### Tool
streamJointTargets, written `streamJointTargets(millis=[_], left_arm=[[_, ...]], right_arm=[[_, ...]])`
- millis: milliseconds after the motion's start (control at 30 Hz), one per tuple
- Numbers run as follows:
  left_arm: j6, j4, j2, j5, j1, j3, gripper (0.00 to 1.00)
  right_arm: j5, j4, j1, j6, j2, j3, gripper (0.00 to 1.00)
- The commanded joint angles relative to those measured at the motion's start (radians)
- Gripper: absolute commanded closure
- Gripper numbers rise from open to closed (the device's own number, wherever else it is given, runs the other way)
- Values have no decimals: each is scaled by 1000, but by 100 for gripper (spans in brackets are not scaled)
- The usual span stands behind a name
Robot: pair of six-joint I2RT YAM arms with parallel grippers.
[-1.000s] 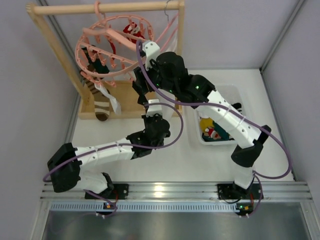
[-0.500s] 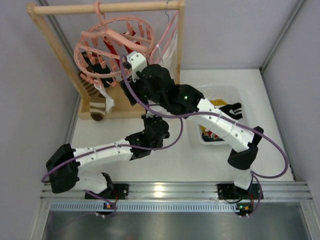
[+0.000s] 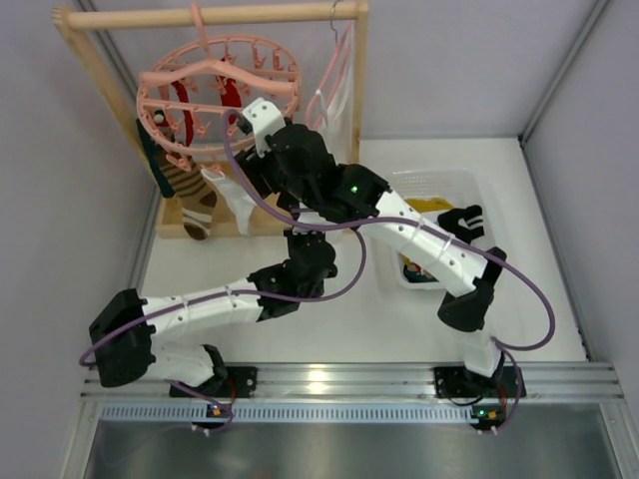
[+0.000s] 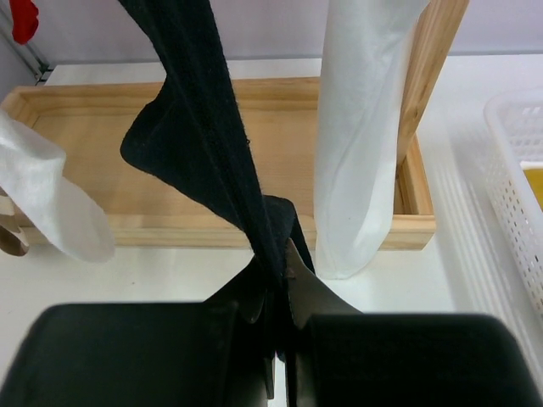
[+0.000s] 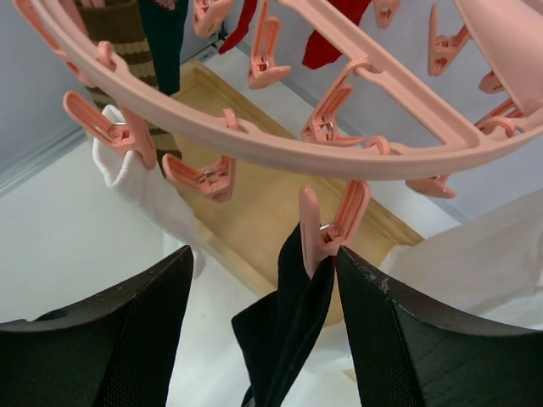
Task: Remove the socks clipped to the hanger
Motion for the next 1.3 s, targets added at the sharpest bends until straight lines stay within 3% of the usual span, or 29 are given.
streamJointTargets(millis=[0, 467, 1033, 1133, 1167, 1267], left_arm=[[13, 33, -33, 18, -11, -6, 100], [-13, 33, -76, 58, -12, -39, 100], [5, 33, -99, 58, -22, -48, 100], [5, 33, -98, 57, -20, -51, 100], [5, 35, -98, 55, -20, -51, 100], [1, 32, -96, 52, -20, -57, 100]], right_arm=[[-20, 64, -30, -33, 12, 68, 34], [-132, 148, -87, -56, 46, 68, 36], [-135, 216, -77, -79, 103, 99, 51], [-123, 223, -73, -90, 103, 99, 59], [-117, 225, -70, -90, 100, 99, 77], [-111, 228, -66, -95, 92, 96, 91]])
